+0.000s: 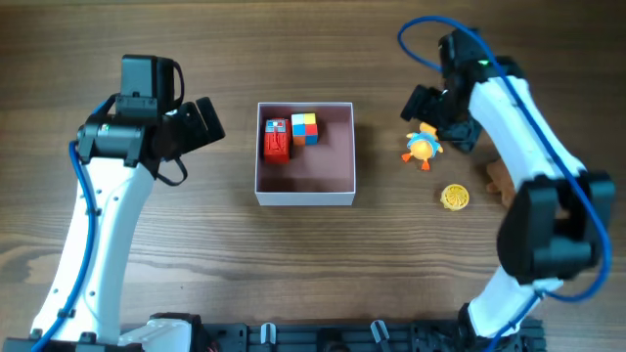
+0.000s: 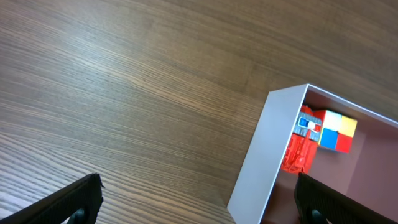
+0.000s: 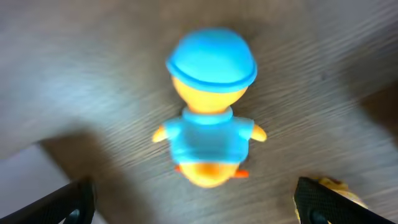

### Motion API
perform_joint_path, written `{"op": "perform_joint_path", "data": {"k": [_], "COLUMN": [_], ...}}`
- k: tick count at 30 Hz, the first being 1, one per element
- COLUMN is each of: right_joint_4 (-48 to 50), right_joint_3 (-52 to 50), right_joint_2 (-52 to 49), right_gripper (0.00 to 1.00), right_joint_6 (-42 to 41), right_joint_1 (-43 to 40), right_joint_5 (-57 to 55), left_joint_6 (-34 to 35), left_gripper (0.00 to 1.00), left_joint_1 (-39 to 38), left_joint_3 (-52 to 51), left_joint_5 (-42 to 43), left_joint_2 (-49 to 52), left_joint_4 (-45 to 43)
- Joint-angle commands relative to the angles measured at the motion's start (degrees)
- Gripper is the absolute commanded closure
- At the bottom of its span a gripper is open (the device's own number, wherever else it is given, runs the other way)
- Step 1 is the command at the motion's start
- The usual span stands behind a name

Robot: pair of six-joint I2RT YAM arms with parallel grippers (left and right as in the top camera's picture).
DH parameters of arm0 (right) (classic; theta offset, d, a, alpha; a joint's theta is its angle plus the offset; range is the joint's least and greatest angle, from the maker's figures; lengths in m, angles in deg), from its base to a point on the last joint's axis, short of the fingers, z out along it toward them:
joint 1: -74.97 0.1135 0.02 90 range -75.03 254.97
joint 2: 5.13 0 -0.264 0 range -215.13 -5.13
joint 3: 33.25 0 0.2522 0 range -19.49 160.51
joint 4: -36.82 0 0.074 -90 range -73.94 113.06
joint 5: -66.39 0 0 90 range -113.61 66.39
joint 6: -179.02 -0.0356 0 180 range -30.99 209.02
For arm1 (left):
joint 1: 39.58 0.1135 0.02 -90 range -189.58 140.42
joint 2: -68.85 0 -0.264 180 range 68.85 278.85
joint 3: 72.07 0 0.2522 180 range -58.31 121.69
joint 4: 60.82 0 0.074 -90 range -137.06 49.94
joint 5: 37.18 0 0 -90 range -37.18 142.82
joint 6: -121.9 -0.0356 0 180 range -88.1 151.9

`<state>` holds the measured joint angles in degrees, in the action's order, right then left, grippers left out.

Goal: Pack container
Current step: 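Lower the right gripper and grasp the yellow duck toy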

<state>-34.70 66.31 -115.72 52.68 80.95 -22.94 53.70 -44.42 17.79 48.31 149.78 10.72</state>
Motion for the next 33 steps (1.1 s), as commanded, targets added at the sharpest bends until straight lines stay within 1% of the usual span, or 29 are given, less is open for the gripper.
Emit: {"op": "perform_joint_path", "data": {"k": [1,6,11,20,22,23,24,25,28,29,30,33], "right_joint_4": [0.3,2.6,3.8,5.2,5.2,5.1,5.1,5.1,5.0,5.0,5.0,4.9], "right_joint_3": [0.1,0.0,0.0,0.0,0.0,0.0,0.0,0.0,0.0,0.0,0.0,0.0], "right_joint_2": [-3.6,-6.5,-9.6,-10.9,-10.9,-10.9,-10.9,-10.9,-10.9,-10.9,-10.9,-10.9], "right_gripper": [0.00,0.00,0.00,0.01,0.10,0.20,0.37,0.43,0.47,0.52,0.54,0.64], "right_joint_6": [-2.6,0.4,1.0,3.7,4.9,5.2,5.9,6.3,6.4,6.4,6.4,6.4], "right_joint_1": [0.0,0.0,0.0,0.0,0.0,0.0,0.0,0.0,0.0,0.0,0.0,0.0], "right_joint_5": [1.3,1.1,1.1,0.7,0.7,0.7,0.7,0.7,0.7,0.7,0.7,0.7], "left_joint_6": [0.5,0.5,0.5,0.5,0.5,0.5,0.5,0.5,0.5,0.5,0.5,0.5], "left_gripper": [0.00,0.00,0.01,0.00,0.00,0.00,0.00,0.01,0.00,0.00,0.00,0.00], "left_joint_1": [0.2,0.2,0.2,0.2,0.2,0.2,0.2,0.2,0.2,0.2,0.2,0.2], "left_joint_3": [0.3,0.3,0.3,0.3,0.3,0.3,0.3,0.3,0.3,0.3,0.3,0.3], "left_joint_5": [1.3,1.3,1.3,1.3,1.3,1.3,1.3,1.3,1.3,1.3,1.3,1.3], "left_joint_2": [2.0,3.5,3.6,3.6,3.6,3.6,3.6,3.6,3.6,3.6,3.6,3.6], "left_joint_4": [-0.4,-1.0,-1.0,-1.0,-1.0,-1.0,-1.0,-1.0,-1.0,-1.0,-1.0,-1.0]}}
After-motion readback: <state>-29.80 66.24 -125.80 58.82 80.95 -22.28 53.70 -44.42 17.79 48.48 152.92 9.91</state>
